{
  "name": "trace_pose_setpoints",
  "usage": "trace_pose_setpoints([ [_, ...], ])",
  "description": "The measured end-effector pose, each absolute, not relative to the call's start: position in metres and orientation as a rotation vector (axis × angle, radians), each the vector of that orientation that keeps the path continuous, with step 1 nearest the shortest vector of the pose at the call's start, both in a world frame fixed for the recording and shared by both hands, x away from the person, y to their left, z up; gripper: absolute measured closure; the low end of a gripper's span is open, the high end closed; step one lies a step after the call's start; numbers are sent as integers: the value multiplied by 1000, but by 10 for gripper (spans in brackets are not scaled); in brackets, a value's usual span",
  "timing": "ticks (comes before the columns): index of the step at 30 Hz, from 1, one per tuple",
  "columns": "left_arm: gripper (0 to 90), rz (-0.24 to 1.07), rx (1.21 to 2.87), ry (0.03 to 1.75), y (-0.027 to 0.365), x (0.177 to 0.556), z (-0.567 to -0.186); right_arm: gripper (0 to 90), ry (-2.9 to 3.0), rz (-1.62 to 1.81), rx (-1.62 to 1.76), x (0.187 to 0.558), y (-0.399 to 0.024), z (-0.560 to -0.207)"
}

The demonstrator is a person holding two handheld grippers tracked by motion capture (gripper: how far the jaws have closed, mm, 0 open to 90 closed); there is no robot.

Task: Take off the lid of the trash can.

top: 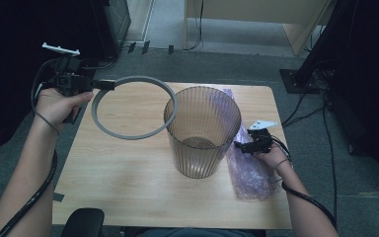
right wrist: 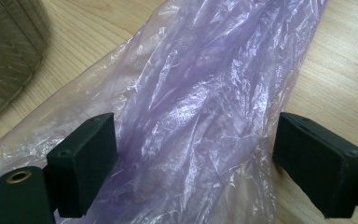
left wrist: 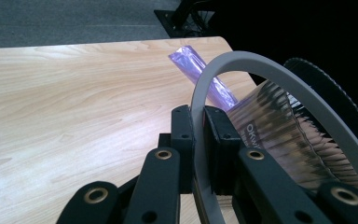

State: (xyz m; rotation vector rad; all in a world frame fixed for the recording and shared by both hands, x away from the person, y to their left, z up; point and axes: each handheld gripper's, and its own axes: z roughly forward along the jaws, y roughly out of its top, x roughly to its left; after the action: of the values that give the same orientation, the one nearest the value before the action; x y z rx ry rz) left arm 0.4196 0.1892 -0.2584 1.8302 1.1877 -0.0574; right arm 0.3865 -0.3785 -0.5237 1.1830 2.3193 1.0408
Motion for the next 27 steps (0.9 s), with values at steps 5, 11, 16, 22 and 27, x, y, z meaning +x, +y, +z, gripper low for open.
trace_pose_setpoints([
  [5, 830, -59, 1825, 1198, 193, 418, -262, 134, 2319, 1041, 1183, 387, -379, -524],
  [11, 830, -59, 1817, 1208, 197, 418, -266, 133, 2319, 1041, 1183, 387, -379, -524],
  [16, 830, -60, 1805, 1219, 204, 416, -270, 134, 2319, 1041, 1183, 387, -379, -524],
  [22, 831, -56, 1796, 1229, 209, 414, -273, 134, 2319, 1041, 1183, 387, -379, -524],
  [27, 831, -44, 1784, 1234, 216, 412, -274, 134, 2318, 1041, 1182, 387, -379, -524],
])
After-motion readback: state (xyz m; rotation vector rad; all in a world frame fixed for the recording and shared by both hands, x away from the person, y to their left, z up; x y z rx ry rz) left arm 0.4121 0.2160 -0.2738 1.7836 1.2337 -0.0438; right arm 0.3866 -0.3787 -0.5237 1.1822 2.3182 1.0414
